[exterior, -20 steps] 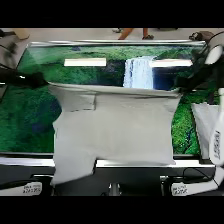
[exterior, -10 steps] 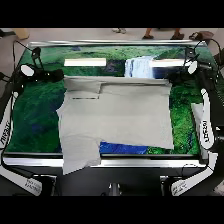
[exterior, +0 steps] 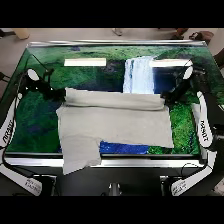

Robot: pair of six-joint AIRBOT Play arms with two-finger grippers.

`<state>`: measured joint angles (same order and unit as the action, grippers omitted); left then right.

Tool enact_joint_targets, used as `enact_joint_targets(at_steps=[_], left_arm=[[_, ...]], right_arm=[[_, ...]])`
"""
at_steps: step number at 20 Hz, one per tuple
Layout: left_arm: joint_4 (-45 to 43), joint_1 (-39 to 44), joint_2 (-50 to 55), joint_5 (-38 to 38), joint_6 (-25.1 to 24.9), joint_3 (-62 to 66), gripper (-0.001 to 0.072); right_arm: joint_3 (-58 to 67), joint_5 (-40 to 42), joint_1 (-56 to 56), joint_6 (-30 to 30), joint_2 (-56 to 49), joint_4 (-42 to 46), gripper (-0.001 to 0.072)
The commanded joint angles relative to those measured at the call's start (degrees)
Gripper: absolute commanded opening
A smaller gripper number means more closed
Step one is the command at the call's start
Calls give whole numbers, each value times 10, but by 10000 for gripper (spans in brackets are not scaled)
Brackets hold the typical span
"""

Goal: Fold the shirts.

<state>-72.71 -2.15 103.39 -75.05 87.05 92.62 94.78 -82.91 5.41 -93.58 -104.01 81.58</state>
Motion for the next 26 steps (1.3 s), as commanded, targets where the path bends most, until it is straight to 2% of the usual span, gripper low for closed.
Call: enact_joint_targets(at_steps=[1, 2, 3, 4, 6, 8, 10, 12, 15, 20, 25, 26], left_arm=[[40, -1, 1, -59, 19, -40, 104], [56, -7, -3, -69, 15, -31, 332], [56, -16, -12, -80, 15, -19, 483], [55, -28, -27, -92, 14, -10, 504], [51, -55, -63, -123, 12, -13, 503], [50, -72, -114, -135, 1, -74, 503], [49, -75, -181, -116, -20, -212, 503], [55, -75, -249, -61, -40, -369, 503], [57, -75, -328, -31, -85, -520, 503], [98, -69, -355, 13, -84, -594, 503], [102, -15, -355, 60, -56, -638, 501], [102, -9, -355, 73, -45, -642, 460]], right_arm=[[-34, -34, -2, -28, -11, -19, 108], [-25, -44, 3, -28, -3, -19, 332], [-16, -64, 7, -15, 10, -16, 493], [-12, -91, 19, 9, 31, -4, 553], [-14, -138, 56, 6, 63, 20, 550], [-58, -154, 87, 4, 99, 5, 536], [-153, -116, 99, 13, 151, 5, 535], [-249, -61, 97, 22, 195, -1, 535], [-311, -35, 97, 30, 217, -37, 534], [-313, -36, 97, 43, 217, -51, 534], [-318, -37, 97, 43, 217, -33, 550], [-327, -37, 97, 43, 217, -28, 581]])
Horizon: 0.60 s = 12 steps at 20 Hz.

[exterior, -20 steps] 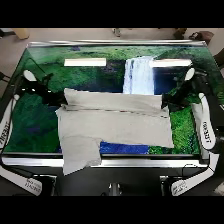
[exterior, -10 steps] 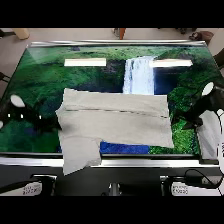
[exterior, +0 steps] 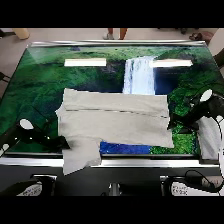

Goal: Fold the shirts.

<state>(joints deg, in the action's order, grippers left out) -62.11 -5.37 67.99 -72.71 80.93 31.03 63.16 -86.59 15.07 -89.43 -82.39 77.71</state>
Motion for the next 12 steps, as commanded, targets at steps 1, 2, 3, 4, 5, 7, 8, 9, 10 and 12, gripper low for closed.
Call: enact_joint_targets(at_steps=[1, 2, 3, 4, 5, 7, 8, 9, 10, 12], left_arm=[[-4, 26, -1, 63, 33, -26, 370], [-2, 27, -1, 71, 41, -25, 248], [-2, 28, -2, 76, 41, -23, 107], [-2, 28, -2, 78, 41, -21, 51], [-2, 28, -3, 77, 39, -18, 26], [-2, 28, -10, 78, 39, -13, 26], [-2, 28, -17, 78, 39, -11, 26], [-2, 28, -22, 78, 39, -9, 26], [-2, 28, -27, 79, 39, -7, 26], [-2, 28, -32, 80, 40, -3, 26]], right_arm=[[-28, 2, 0, 5, 1, 19, 597], [-45, 7, 1, 9, 1, 25, 628], [-64, 20, 1, 17, 1, 27, 627], [-78, 38, 1, 20, 1, 27, 627], [-93, 57, 1, 19, 0, 28, 627], [-113, 91, 1, 18, -5, 28, 622], [-117, 93, 0, 16, -13, 23, 616], [-118, 92, 0, 16, -22, 19, 616], [-118, 92, 0, 16, -31, 14, 614], [-118, 95, 0, 16, -44, -8, 530]])
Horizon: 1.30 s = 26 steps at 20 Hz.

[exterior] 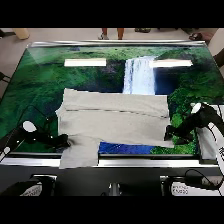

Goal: Fold the shirts.

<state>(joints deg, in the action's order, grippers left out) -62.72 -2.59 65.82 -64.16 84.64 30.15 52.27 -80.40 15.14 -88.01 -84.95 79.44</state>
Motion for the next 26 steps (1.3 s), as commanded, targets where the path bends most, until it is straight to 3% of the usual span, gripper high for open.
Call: enact_joint_targets(at_steps=[1, 2, 3, 4, 8, 10, 15, 21, 22, 23, 24, 25, 26], left_arm=[[7, 0, -11, -2, 2, 6, 26], [9, 0, -11, 2, 2, 7, 26], [10, 0, -11, 2, 2, 12, 26], [10, 0, -15, 2, -9, 25, 25], [8, 0, -30, 4, -17, 172, 23], [8, 0, -2, 28, -6, 259, 22], [9, 0, 183, 53, 5, 463, 23], [24, 3, 349, 53, 32, 600, 24], [24, 5, 365, 50, 51, 600, 33], [30, 8, 379, 40, 61, 600, 172], [35, 8, 386, 30, 60, 601, 420], [34, 7, 386, 23, 53, 601, 448], [35, 4, 380, 20, 38, 602, 448]], right_arm=[[-9, 35, 0, 2, -22, -35, 506], [-9, 35, 0, 2, -22, -43, 324], [-8, 35, 0, 2, -21, -45, 97], [-3, 32, 0, 3, -17, -45, 27], [106, 37, -1, 10, 16, -66, 26], [180, 77, -8, 7, 12, -93, 25], [319, 200, -58, -14, -80, -54, 26], [367, 211, -67, -73, -188, -51, 29], [367, 201, -67, -73, -201, -56, 37], [367, 194, -67, -73, -210, -63, 164], [368, 190, -67, -73, -211, -64, 411], [373, 177, -66, -51, -206, -51, 570], [381, 160, -67, -29, -200, -22, 618]])
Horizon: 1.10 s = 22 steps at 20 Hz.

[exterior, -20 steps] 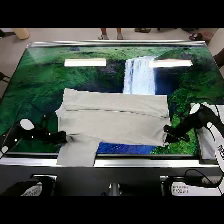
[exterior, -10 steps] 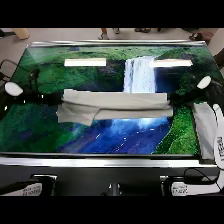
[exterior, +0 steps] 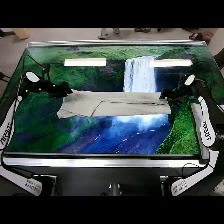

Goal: Fold the shirts.

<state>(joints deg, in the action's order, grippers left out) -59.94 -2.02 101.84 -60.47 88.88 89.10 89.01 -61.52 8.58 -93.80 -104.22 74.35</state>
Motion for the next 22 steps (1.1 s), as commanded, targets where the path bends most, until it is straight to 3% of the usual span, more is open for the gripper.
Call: enact_joint_targets(at_steps=[1, 3, 6, 9, 10, 11, 12, 13, 14, 15, 19, 22], left_arm=[[7, -5, 8, -21, -16, 12, 448], [10, -2, -17, -21, -19, 12, 447], [31, 21, -50, -21, -40, 12, 445], [32, 61, -62, -20, -41, 12, 444], [32, 75, -60, -17, -40, 12, 444], [32, 91, -57, -11, -40, 12, 444], [33, 107, -54, -3, -39, 12, 438], [35, 123, -52, 7, -38, 12, 433], [42, 142, -47, 20, -38, 12, 298], [48, 162, -42, 35, -38, 12, 39], [87, 251, 19, 123, 6, 12, 26], [212, 301, 87, 146, 7, 12, 26]], right_arm=[[18, -46, -1, 36, -2, 74, 705], [18, -63, -1, 30, -8, 107, 708], [18, -70, -2, 32, -38, 18, 698], [18, -89, -2, 32, -53, -60, 600], [18, -92, -2, 32, -53, -82, 529], [18, -102, -2, 32, -53, -113, 309], [21, -114, -1, 32, -50, -137, 18], [27, -130, -2, 43, -42, -154, 29], [31, -140, -2, 67, -26, -171, 29], [32, -140, -2, 76, 0, -182, 28], [32, -160, -2, 77, 135, -183, 26], [31, -216, -2, 63, 223, -183, 27]])
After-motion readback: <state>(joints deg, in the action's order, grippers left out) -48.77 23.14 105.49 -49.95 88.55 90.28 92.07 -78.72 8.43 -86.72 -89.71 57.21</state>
